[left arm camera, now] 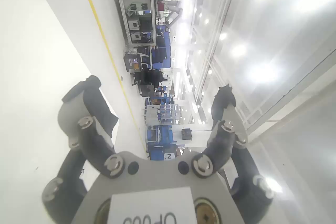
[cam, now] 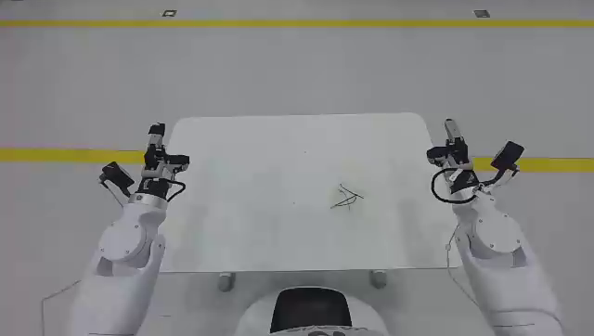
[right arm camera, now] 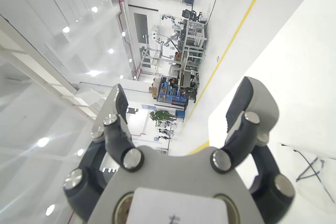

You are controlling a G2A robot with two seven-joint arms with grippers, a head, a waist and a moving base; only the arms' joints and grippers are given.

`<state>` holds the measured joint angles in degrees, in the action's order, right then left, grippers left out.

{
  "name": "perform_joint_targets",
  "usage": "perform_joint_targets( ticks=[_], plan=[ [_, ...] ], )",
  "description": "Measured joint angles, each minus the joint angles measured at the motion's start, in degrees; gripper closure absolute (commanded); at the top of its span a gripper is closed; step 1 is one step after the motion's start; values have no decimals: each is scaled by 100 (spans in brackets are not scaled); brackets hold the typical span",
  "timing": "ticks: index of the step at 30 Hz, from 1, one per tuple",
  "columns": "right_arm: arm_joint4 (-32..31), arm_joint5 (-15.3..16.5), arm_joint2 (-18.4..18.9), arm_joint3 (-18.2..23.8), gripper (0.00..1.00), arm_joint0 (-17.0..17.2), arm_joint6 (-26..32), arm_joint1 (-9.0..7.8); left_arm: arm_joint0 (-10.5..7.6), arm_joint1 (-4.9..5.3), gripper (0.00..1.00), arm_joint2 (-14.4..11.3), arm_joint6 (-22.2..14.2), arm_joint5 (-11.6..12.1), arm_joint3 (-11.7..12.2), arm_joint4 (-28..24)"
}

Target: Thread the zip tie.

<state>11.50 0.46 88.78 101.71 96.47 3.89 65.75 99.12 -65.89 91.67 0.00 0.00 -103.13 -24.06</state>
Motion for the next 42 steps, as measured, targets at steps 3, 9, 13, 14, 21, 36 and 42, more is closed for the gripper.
perform_joint_targets(
  ticks=[3, 9, 13, 14, 21, 36, 42],
  plan=[
    [-489, -71, -180, -108, 0, -127, 274, -9, 0, 0, 0, 0, 0, 0, 0, 0],
    [-1015, -147, -522, -274, 0, -267, 482, 14, 0, 0, 0, 0, 0, 0, 0, 0],
    [-1046, -139, -532, -287, 0, -271, 484, 16, 0, 0, 0, 0, 0, 0, 0, 0],
    [-1045, -139, -531, -287, 0, -271, 483, 16, 0, 0, 0, 0, 0, 0, 0, 0],
    [-1337, -151, -532, -160, 0, -375, 694, -22, 0, 0, 0, 0, 0, 0, 0, 0],
    [-3280, -1205, -1068, -332, 0, -1250, 2704, -113, 0, 0, 0, 0, 0, 0, 0, 0],
    [-3276, -1198, -1067, -330, 0, -1249, 2705, -113, 0, 0, 0, 0, 0, 0, 0, 0]
  ],
)
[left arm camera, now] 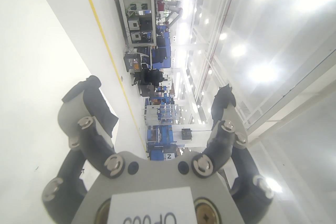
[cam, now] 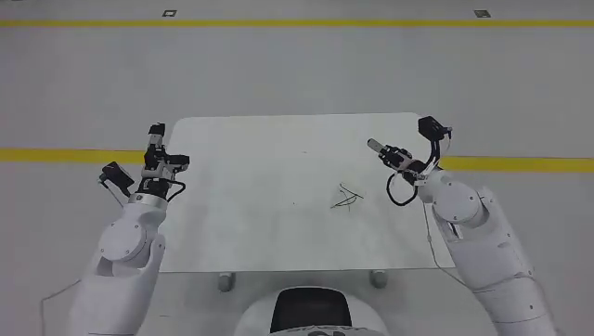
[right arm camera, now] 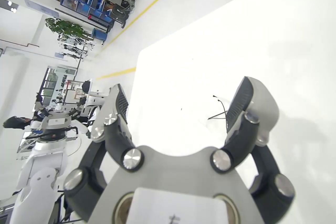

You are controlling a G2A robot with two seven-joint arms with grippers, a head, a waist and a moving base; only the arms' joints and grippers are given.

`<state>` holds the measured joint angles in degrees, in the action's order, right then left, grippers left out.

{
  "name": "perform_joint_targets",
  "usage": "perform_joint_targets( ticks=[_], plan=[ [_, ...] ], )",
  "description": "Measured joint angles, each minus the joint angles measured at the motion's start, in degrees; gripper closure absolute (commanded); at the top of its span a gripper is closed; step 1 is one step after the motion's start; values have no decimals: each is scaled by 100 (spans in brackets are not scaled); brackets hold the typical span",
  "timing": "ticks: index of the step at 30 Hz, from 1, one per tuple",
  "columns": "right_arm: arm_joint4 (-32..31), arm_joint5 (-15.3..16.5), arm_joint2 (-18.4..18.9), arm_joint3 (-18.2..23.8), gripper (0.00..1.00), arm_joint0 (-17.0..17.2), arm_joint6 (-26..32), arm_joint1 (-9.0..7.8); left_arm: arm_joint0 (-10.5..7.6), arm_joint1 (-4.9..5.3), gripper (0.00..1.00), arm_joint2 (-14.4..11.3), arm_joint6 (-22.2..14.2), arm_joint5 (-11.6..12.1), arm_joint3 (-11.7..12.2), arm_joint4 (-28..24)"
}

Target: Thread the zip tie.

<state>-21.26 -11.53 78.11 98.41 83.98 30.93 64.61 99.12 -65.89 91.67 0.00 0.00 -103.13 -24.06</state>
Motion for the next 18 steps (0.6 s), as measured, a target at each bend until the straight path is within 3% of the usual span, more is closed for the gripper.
perform_joint_targets(
  ticks=[2, 6, 8, 12, 18],
  plan=[
    [-71, 64, -27, 35, 0, -31, 66, -16, 0, 0, 0, 0, 0, 0, 0, 0],
    [-932, 218, -166, 55, 0, -336, 645, -68, 0, 0, 0, 0, 0, 0, 0, 0],
    [-1290, 165, -315, -28, 0, -544, 942, -75, 0, 0, 0, 0, 0, 0, 0, 0],
    [-2001, -256, -829, -358, 0, -1133, 1493, -22, 0, 0, 0, 0, 0, 0, 0, 0],
    [-2114, -150, -1315, -736, 0, -1521, 1977, 47, 0, 0, 0, 0, 0, 0, 0, 0]
  ],
)
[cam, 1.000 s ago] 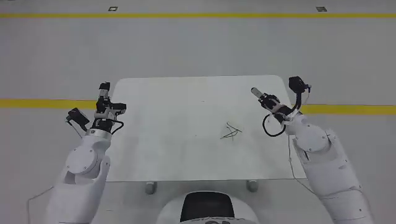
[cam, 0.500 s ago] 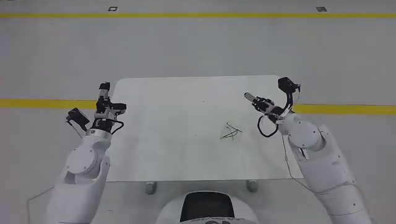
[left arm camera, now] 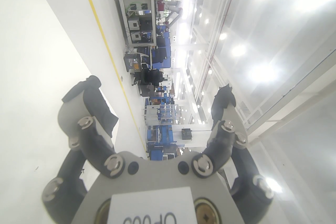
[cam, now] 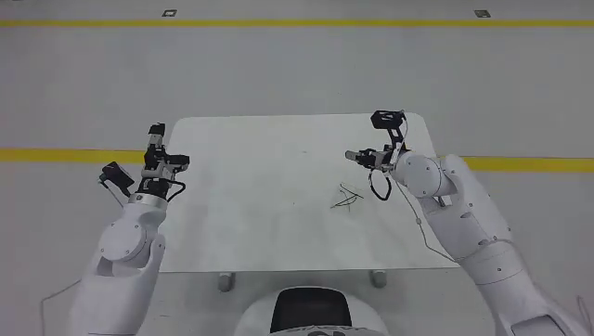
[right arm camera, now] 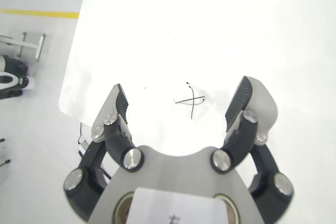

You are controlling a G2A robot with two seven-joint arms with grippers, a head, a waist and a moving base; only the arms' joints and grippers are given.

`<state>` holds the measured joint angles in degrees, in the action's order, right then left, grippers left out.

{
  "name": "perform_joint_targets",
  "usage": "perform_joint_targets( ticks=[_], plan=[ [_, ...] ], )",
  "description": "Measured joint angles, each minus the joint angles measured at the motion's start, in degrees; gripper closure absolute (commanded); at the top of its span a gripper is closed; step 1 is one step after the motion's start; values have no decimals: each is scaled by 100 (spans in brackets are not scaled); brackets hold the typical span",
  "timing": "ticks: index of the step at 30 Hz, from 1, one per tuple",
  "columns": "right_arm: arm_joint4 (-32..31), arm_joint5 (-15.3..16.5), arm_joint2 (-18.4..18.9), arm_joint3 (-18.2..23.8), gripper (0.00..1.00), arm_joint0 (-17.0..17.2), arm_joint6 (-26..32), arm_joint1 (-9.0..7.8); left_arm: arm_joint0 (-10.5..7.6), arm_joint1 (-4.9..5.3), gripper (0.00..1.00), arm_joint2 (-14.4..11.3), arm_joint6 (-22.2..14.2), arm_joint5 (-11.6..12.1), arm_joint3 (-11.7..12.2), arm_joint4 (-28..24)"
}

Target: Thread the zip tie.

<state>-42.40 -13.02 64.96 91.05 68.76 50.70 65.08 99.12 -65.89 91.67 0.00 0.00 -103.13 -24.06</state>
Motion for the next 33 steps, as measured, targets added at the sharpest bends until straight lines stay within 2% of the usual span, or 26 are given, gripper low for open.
perform_joint_targets(
  ticks=[13, 16, 20, 25, 30, 33],
  plan=[
    [-3, -2, 0, 7, 0, -2, -3, -3, 0, 0, 0, 0, 0, 0, 0, 0],
    [-446, 17, -244, -57, 0, -260, 306, 11, 0, 0, 0, 0, 0, 0, 0, 0],
    [-786, 84, -715, -492, 0, -816, 888, 120, 0, 0, 0, 0, 0, 0, 0, 0],
    [-860, 49, -1489, -1398, 0, -1508, 1372, 371, 0, 0, 0, 0, 0, 0, 0, 0],
    [-502, 23, -2007, -2267, 0, -1882, 1388, 644, 0, 0, 0, 0, 0, 0, 0, 0],
    [-413, 48, -2068, -2477, 0, -1955, 1337, 696, 0, 0, 0, 0, 0, 0, 0, 0]
  ],
)
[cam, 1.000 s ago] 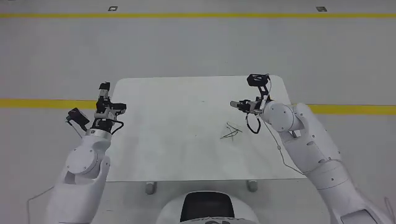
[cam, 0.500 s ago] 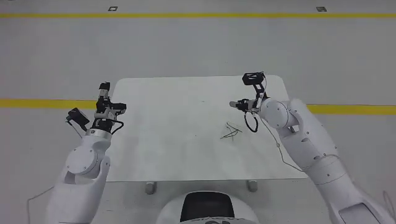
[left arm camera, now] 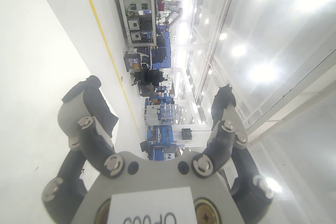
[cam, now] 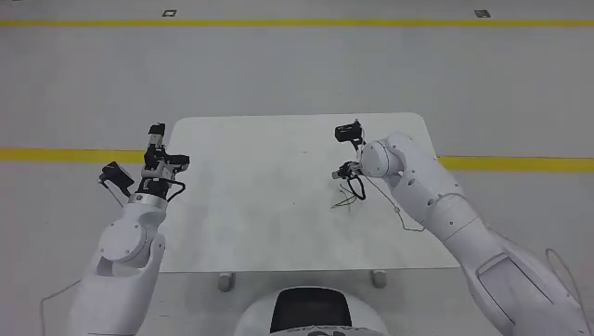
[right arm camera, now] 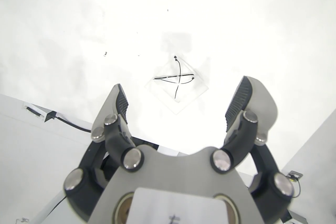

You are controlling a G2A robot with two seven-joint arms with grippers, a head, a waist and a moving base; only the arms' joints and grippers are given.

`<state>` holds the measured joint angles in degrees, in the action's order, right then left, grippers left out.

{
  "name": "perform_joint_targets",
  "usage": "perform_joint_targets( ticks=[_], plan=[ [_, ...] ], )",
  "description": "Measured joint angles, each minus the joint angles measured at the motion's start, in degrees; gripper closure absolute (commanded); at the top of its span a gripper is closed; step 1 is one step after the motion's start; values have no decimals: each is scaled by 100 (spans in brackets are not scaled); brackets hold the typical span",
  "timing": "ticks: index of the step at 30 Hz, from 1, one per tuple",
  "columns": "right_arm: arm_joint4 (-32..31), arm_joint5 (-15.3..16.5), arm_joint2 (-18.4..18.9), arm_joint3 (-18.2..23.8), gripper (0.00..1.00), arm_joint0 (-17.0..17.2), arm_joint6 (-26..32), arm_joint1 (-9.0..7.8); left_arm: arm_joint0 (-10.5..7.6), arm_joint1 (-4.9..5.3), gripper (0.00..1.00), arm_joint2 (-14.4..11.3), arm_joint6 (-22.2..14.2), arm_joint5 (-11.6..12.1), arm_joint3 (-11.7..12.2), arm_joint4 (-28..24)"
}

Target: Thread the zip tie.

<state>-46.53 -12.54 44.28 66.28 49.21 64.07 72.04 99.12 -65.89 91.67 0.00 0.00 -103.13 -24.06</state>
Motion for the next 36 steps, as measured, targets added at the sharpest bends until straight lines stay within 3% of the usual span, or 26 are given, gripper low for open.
perform_joint_targets(
  ticks=[11, 18, 23, 33, 36],
  plan=[
    [-55, -13, -30, -31, 0, 15, 37, 1, 0, 0, 0, 0, 0, 0, 0, 0],
    [0, -155, -439, -731, 0, -254, 555, 242, 0, 0, 0, 0, 0, 0, 0, 0],
    [179, -27, -581, -1098, 0, -420, 445, 396, 0, 0, 0, 0, 0, 0, 0, 0],
    [159, -54, -566, -1066, 0, -352, 294, 400, 0, 0, 0, 0, 0, 0, 0, 0],
    [71, -293, -604, -1053, 0, -328, 304, 436, 0, 0, 0, 0, 0, 0, 0, 0]
  ],
)
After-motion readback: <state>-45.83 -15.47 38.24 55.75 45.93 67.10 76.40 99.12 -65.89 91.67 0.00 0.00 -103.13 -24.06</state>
